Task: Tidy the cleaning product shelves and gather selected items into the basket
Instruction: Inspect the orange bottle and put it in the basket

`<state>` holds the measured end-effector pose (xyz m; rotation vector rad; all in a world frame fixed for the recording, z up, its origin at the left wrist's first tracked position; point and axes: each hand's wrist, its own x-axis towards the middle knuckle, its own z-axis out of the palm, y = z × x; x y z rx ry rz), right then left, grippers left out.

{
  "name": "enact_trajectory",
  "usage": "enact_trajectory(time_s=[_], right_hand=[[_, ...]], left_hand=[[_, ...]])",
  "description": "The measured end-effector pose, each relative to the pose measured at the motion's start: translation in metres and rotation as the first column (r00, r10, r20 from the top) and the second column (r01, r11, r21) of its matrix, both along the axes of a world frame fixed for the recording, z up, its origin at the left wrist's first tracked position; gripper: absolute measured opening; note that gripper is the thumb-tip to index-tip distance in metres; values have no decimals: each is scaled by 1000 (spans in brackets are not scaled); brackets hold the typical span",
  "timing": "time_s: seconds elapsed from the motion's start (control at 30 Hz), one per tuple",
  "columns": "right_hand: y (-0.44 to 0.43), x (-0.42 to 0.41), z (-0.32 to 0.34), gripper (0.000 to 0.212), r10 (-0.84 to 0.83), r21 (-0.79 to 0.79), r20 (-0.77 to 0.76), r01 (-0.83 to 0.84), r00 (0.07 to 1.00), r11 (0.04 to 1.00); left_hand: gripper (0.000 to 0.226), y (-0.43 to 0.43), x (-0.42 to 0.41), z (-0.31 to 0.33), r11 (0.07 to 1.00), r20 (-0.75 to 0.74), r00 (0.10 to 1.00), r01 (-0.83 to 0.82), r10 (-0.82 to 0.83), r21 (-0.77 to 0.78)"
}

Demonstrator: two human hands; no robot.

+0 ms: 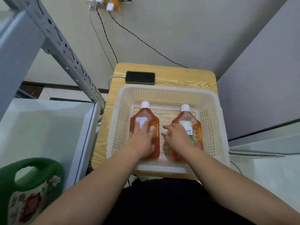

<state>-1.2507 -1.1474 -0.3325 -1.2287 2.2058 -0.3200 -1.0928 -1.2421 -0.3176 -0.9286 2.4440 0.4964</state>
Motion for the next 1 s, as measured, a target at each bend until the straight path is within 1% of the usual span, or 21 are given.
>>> enact_trajectory(time_s=[0.03,0.07,0.1,0.13,0.2,0.3,0.4,0.5,0.57,0.63,0.7,0.73,0.77,0.83,0.93,1.0], right_hand=[[10,-10,-3,51,63,52,-119,-57,991,997],[18,-20,-6,59,132,133,-197,-107,971,985],[25,-28,-9,66,191,212,-223,-144,956,967],[31,-34,-12,70,230,265,-213,-170,950,949],[39,-41,-18,70,270,289,-178,-212,946,934],[45,-50,-17,68,299,316,-157,-239,941,918],[44,-62,-10,65,352,311,-132,-298,927,902],[40,-70,-1,65,394,328,-92,-345,915,879],[38,-72,7,63,460,347,-114,-398,881,849],[36,-75,16,50,527,308,-167,-464,833,831],[35,-77,27,35,543,223,-130,-509,830,831],[33,-76,32,32,565,193,-94,-542,820,818],[32,-74,38,32,604,179,-71,-586,793,790],[29,-65,50,34,698,160,-70,-682,713,713],[26,-37,72,29,817,110,-98,-810,568,576],[23,-13,88,25,864,82,-150,-865,481,496]], left_hand=[[85,3,-7,-2,1000,58,998,17,-17,5],[89,6,-12,-5,1000,100,995,9,-10,16],[90,9,-15,-8,1000,120,993,-14,11,26],[89,10,-16,-10,999,121,992,-39,35,29],[86,12,-14,-10,999,122,992,-47,46,11],[83,16,-10,-5,998,150,989,25,-16,-55],[82,20,-12,-2,996,153,984,-87,89,-18],[78,26,-13,-2,990,165,976,-143,144,-14],[66,36,-13,2,978,138,968,-204,208,-43],[49,52,-11,12,956,76,956,-277,285,-97],[38,71,-7,26,915,-45,928,-371,369,-158],[35,82,-3,33,888,-118,905,-424,409,-179],[32,92,1,41,862,-181,882,-467,436,-200],[30,112,10,57,827,-234,852,-516,468,-225],[32,137,27,82,786,-221,811,-582,542,-209],[36,148,42,100,743,-222,774,-632,592,-220]])
